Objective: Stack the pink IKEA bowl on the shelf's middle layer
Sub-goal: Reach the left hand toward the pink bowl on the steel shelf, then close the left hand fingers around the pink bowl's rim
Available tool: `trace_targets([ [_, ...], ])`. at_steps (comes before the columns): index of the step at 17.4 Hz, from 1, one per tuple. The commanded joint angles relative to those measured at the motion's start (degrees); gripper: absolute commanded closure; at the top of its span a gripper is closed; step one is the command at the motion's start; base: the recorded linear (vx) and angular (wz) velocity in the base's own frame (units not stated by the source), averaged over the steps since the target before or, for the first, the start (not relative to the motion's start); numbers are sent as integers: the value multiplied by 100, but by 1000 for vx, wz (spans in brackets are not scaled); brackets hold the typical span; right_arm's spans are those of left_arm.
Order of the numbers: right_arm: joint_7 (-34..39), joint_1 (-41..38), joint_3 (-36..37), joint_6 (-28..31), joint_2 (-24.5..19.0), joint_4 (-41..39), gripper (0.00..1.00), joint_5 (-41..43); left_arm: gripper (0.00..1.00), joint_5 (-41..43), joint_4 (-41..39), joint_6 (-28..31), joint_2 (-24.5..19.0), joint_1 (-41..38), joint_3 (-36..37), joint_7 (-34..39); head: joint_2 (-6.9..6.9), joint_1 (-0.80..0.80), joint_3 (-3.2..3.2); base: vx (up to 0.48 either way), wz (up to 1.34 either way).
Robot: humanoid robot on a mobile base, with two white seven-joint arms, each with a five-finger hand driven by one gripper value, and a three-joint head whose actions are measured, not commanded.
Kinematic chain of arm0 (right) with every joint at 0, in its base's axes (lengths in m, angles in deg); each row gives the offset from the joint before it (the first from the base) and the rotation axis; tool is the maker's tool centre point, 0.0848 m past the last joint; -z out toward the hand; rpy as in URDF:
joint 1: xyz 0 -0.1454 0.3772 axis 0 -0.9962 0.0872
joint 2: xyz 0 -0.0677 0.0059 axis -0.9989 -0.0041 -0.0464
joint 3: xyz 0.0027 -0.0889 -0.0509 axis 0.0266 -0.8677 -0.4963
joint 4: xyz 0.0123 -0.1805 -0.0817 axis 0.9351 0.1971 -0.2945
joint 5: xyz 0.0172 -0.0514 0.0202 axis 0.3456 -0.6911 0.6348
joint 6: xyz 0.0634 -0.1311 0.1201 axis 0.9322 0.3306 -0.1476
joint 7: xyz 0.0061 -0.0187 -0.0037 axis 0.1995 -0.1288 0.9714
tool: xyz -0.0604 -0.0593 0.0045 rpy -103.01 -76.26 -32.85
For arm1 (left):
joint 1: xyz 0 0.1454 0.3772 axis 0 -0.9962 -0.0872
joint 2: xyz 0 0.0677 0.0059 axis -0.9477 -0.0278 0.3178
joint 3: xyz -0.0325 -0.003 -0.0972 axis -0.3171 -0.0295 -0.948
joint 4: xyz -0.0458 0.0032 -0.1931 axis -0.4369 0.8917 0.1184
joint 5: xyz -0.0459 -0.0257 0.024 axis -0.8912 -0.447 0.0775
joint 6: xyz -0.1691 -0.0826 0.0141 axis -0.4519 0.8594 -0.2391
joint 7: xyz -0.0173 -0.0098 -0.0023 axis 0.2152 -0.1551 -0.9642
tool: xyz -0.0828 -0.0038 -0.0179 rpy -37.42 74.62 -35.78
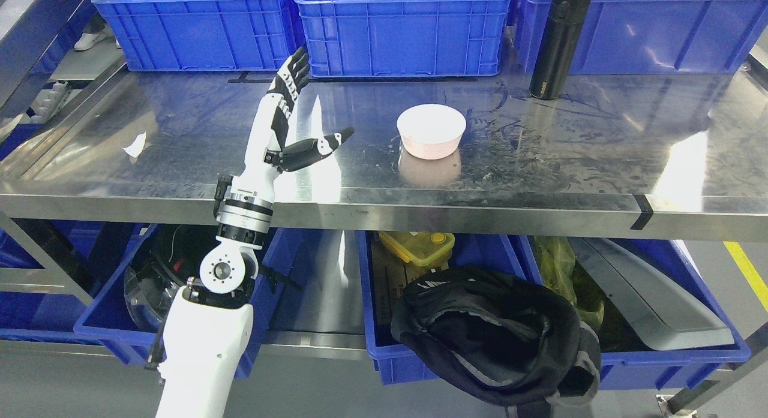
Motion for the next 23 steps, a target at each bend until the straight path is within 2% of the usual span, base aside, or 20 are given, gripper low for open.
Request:
trace_targets([
  [1,-4,-88,0,2,100,-100,0,2,4,2349,-23,176,-962,1203,493,-1199,0,0,0,0,0],
  [5,-4,-88,0,2,100,-100,0,2,4,4558,-23,941,-831,1583,1319,-1968,0,0,0,0,0],
  [8,-4,-88,0,2,100,-100,0,2,4,5720,161,1311,37,1863,1866,-2231,0,0,0,0,0],
  [12,-4,-88,0,2,100,-100,0,2,5,5758,434,1338,443,2084,2348,-2864,0,0,0,0,0],
  [16,-4,-88,0,2,100,-100,0,2,5,5890,873,1338,470,2365,2508,-2900,0,0,0,0,0],
  [21,-4,-88,0,2,100,-100,0,2,0,5890,1005,1329,532,2287,2508,-2900,0,0,0,0,0],
  [23,-4,-88,0,2,100,-100,0,2,0,5898,997,1329,532,2234,2500,-3127,0,0,0,0,0],
])
